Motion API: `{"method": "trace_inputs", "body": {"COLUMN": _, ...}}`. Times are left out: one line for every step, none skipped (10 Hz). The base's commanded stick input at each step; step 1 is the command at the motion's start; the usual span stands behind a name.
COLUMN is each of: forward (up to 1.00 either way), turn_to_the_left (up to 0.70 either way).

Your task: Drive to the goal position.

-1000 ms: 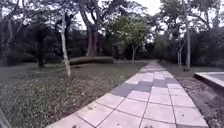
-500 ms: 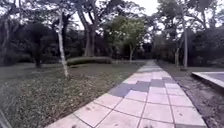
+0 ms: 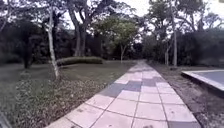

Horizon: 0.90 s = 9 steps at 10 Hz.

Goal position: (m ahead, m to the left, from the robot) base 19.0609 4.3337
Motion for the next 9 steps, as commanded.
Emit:
{"method": "trace_inputs", "body": {"forward": 0.06, "turn_to_the_left": 0.0}}
{"method": "trace_inputs", "body": {"forward": 0.24, "turn_to_the_left": 0.0}}
{"method": "trace_inputs", "body": {"forward": 0.7, "turn_to_the_left": 0.0}}
{"method": "trace_inputs", "body": {"forward": 0.7, "turn_to_the_left": 0.0}}
{"method": "trace_inputs", "body": {"forward": 0.7, "turn_to_the_left": 0.0}}
{"method": "trace_inputs", "body": {"forward": 0.7, "turn_to_the_left": -0.07}}
{"method": "trace_inputs", "body": {"forward": 0.7, "turn_to_the_left": -0.34}}
{"method": "trace_inputs", "body": {"forward": 0.7, "turn_to_the_left": -0.35}}
{"method": "trace_inputs", "body": {"forward": 0.7, "turn_to_the_left": -0.35}}
